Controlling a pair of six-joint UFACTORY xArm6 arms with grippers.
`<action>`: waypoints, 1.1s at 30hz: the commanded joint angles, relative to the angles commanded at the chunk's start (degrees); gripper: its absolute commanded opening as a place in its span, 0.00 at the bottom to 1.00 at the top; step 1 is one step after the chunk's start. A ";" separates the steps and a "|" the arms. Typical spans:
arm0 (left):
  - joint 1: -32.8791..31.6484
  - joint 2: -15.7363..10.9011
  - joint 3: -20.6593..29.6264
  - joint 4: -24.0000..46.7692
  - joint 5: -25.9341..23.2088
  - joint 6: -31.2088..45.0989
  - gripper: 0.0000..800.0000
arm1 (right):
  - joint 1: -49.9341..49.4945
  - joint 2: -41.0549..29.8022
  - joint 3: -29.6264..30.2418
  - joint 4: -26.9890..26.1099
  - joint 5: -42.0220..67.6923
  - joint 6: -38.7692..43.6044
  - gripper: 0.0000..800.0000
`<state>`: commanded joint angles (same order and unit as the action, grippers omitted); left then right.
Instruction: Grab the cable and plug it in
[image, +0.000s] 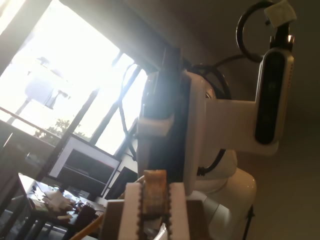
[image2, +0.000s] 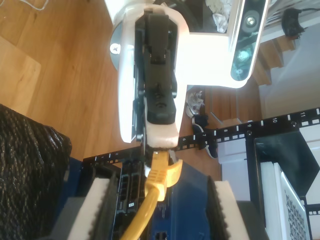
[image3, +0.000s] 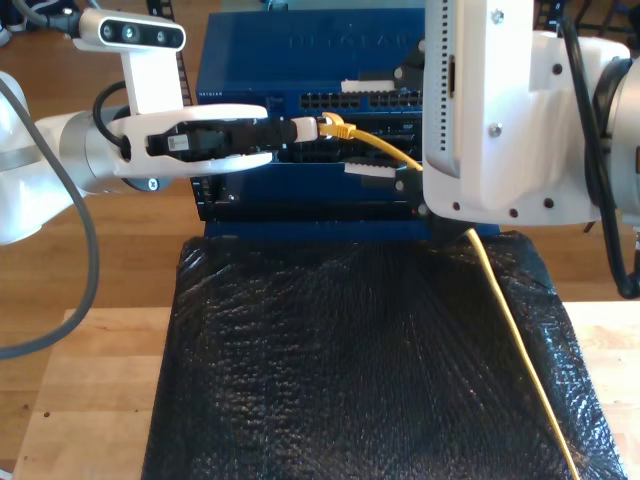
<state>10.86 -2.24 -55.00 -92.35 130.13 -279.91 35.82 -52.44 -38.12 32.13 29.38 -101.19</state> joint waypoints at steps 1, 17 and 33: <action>0.00 0.00 0.00 0.00 0.00 0.00 0.01 | 0.00 0.00 0.00 -0.09 -0.18 0.00 0.51; 0.00 0.00 0.09 0.00 0.00 0.00 0.02 | 0.18 0.09 0.00 0.00 -1.05 0.35 0.39; 0.00 0.00 0.09 0.00 0.00 0.00 0.02 | 0.44 0.09 0.00 0.00 -1.05 0.35 0.32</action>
<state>10.86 -2.24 -54.91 -92.35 130.13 -279.91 36.26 -52.35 -38.12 32.13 28.33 -100.84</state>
